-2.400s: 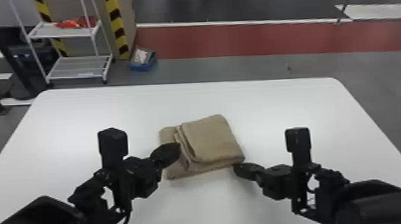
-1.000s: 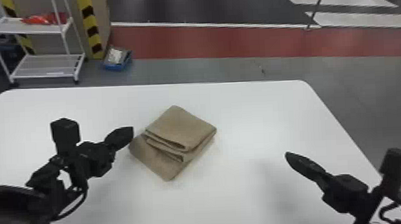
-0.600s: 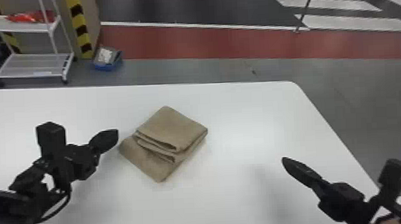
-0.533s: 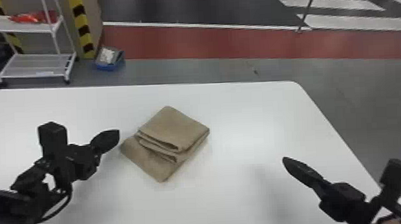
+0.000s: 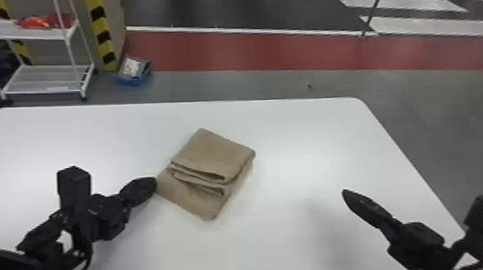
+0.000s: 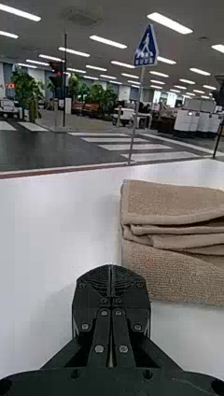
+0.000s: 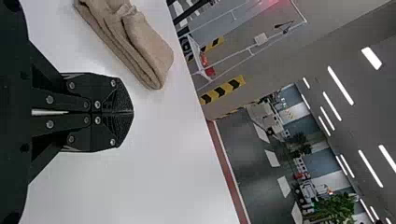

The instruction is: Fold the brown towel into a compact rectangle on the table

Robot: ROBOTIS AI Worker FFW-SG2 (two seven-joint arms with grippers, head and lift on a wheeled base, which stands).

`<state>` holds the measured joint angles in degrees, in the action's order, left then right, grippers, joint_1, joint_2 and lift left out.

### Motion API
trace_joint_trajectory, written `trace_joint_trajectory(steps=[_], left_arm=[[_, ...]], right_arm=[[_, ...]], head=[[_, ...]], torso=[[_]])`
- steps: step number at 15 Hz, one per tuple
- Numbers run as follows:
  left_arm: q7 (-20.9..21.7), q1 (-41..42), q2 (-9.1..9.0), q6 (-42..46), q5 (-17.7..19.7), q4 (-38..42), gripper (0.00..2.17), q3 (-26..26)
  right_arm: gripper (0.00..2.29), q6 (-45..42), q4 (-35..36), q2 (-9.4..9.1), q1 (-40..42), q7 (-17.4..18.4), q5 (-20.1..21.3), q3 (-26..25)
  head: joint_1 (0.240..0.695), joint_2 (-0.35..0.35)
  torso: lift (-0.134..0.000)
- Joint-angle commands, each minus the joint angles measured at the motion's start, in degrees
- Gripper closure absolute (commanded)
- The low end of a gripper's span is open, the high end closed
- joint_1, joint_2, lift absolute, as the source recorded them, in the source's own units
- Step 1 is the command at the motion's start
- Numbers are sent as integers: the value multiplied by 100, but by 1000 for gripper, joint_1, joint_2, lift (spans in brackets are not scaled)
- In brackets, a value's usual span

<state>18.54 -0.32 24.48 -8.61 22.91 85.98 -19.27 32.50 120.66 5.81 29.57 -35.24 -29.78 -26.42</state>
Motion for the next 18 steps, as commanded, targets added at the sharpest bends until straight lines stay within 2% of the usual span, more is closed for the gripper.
trace_joint_trajectory(steps=[1, 5, 12, 13, 15, 16, 18], left_arm=[[9, 331, 4, -295, 20, 543, 1703, 37], [-9, 717, -22, -594, 117, 1149, 1703, 2], [-97, 981, -259, -770, 187, 1439, 1703, -139], [-105, 1007, -242, -770, 266, 1536, 1703, -60], [-123, 1271, -206, -787, 354, 1896, 1703, 310], [-123, 1368, -206, -787, 433, 2037, 1700, 494], [-132, 1508, -171, -770, 609, 2292, 1629, 898]], right_arm=[[2128, -19, -34, -1, 5, -27, -54, -48], [2132, -160, -236, 8, -66, -71, -133, -65], [2118, -318, -395, 43, -232, -89, -177, -65], [2064, -318, -324, 60, -294, -80, -54, -39], [1713, -300, 27, 78, -443, -71, 289, 84], [1420, -300, 203, 122, -549, -71, 570, 260], [616, -300, 590, 210, -813, -71, 1590, 875]], head=[[695, -184], [695, -239], [695, -318], [695, -324], [695, -324], [695, -313], [695, -272]], torso=[[-123], [-123], [-123], [-123], [-123], [-123], [-123]])
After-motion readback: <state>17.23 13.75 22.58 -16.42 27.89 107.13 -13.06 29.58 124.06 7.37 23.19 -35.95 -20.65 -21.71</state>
